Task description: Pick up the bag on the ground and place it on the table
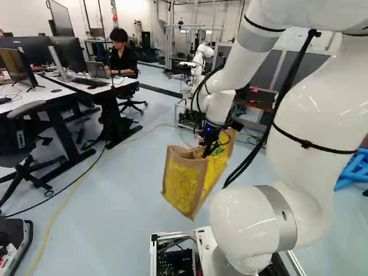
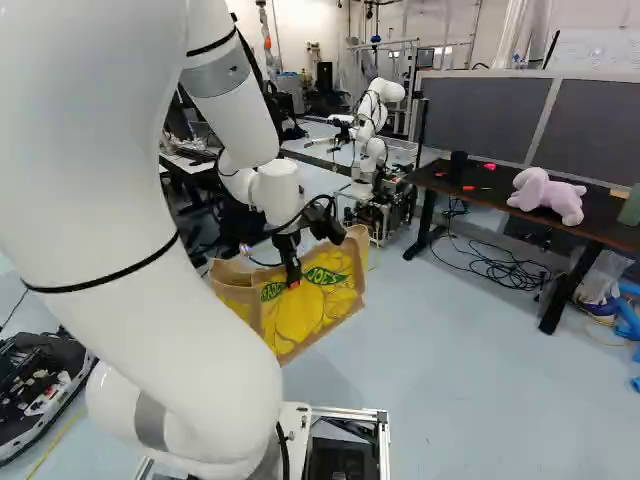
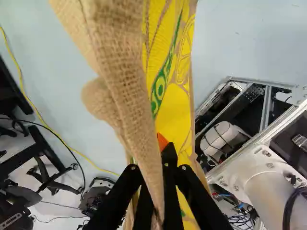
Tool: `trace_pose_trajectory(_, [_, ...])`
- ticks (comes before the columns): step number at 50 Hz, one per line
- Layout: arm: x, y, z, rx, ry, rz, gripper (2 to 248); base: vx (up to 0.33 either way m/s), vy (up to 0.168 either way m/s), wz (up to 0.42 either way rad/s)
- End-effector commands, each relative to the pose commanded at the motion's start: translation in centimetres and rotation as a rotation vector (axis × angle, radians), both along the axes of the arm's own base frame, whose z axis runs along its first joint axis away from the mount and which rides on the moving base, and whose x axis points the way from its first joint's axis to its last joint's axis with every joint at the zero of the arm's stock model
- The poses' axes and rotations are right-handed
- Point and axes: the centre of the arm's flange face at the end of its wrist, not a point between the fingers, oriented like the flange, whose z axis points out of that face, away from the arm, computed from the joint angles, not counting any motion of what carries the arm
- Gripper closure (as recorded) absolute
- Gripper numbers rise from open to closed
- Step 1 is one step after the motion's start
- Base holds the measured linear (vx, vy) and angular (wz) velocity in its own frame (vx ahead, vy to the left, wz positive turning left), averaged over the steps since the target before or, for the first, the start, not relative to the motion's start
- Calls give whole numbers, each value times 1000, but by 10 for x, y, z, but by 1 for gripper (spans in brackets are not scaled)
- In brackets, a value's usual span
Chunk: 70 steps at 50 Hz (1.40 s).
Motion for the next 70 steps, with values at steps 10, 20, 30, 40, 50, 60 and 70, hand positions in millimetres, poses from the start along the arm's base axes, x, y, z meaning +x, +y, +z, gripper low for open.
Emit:
trace_pose_trajectory(10, [-2,-5,14,3,-13,-12,229,0,0,0])
trace_pose_trajectory(20, [-3,-11,29,-2,-29,-15,229,0,0,0])
trace_pose_trajectory(30, [-5,-17,43,-9,-39,-13,229,0,0,0])
trace_pose_trajectory(40, [-6,-23,58,-19,-43,-6,229,0,0,0])
trace_pose_trajectory(50, [-5,-27,72,-32,-45,6,229,0,0,0])
trace_pose_trajectory(60, [-5,-29,87,-46,-46,26,229,0,0,0])
trace_pose_trajectory(70, [-4,-29,101,-61,-43,50,229,0,0,0])
